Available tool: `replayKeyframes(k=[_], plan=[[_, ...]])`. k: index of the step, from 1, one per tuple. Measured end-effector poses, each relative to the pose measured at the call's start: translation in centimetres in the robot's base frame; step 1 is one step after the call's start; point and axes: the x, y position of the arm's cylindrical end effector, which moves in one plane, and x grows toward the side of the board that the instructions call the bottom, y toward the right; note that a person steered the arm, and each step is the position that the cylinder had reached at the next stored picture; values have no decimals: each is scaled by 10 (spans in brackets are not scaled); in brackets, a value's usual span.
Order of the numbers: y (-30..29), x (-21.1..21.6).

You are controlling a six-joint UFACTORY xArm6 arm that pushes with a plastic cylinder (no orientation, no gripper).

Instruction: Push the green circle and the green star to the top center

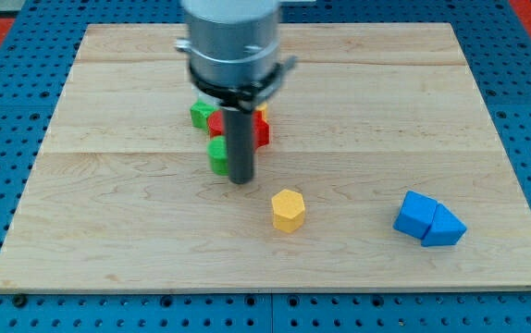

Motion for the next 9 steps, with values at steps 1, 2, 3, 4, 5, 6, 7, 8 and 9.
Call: replayKeyframes(k=[1,2,3,4,5,6,7,8,9], plan=[[-24,-45],[-39,-14],[-53,-10],[-96,-40],[-97,-53],[-90,-84],[-66,-101],[-30,-101],[7,-105]])
